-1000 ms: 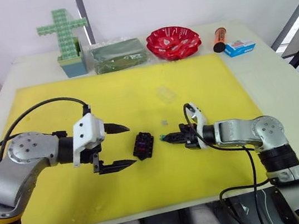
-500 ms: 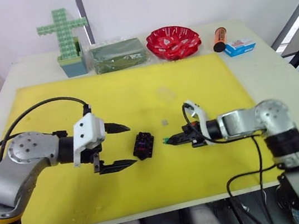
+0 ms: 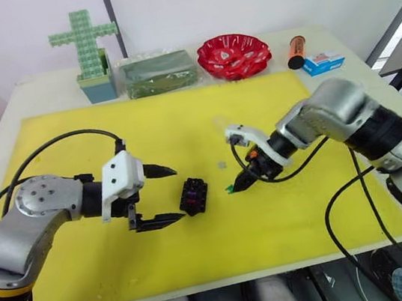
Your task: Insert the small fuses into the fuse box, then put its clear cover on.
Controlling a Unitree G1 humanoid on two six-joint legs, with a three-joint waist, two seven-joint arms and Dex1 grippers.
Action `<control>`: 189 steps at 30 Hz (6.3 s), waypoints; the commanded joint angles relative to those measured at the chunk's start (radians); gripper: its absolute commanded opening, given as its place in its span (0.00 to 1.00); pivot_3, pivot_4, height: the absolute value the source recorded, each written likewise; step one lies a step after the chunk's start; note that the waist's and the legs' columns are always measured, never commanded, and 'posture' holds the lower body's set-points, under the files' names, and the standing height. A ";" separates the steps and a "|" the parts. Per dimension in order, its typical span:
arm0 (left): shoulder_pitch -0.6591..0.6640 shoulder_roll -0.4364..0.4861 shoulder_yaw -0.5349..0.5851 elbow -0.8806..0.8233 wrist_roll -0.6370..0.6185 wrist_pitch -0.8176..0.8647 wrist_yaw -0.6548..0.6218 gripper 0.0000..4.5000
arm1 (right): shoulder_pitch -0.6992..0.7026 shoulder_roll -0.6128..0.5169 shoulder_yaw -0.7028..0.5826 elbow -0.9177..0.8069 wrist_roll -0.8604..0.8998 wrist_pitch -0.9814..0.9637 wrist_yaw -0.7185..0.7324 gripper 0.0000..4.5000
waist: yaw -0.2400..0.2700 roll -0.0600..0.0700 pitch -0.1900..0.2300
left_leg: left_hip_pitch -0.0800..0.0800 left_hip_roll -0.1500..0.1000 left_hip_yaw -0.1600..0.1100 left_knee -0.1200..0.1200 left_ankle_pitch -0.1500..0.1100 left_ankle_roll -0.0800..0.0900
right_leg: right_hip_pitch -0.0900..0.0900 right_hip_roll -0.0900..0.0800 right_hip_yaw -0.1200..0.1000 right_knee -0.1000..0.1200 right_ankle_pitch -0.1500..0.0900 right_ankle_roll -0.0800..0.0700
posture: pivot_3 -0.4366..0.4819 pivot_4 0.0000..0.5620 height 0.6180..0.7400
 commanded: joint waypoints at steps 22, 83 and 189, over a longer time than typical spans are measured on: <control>0.016 -0.001 0.014 -0.020 0.029 -0.040 -0.001 1.00 | -0.039 0.158 0.116 0.194 -0.636 -0.402 0.474 0.00 | 0.000 0.000 0.000 | 0.000 0.000 0.001 0.001 0.000 0.000 | 0.000 0.000 0.000 0.004 0.002 0.003 | 0.48 0.27 1.00; -0.057 -0.041 -0.063 -0.005 0.013 -0.040 -0.110 1.00 | 0.569 0.228 -0.923 -0.197 -0.001 0.354 -0.343 0.54 | 0.003 -0.001 -0.001 | 0.002 -0.001 -0.001 0.002 0.000 0.000 | 0.000 0.000 0.000 0.008 0.002 0.004 | 0.48 0.27 1.00; 0.001 -0.005 -0.049 0.250 0.159 -0.214 -0.167 1.00 | 0.361 0.271 -0.512 -0.416 -0.182 -0.145 -0.334 0.00 | 0.001 -0.001 -0.001 | 0.002 0.000 -0.002 0.002 0.000 0.000 | 0.000 0.001 0.000 0.009 0.002 0.003 | 0.48 0.27 1.00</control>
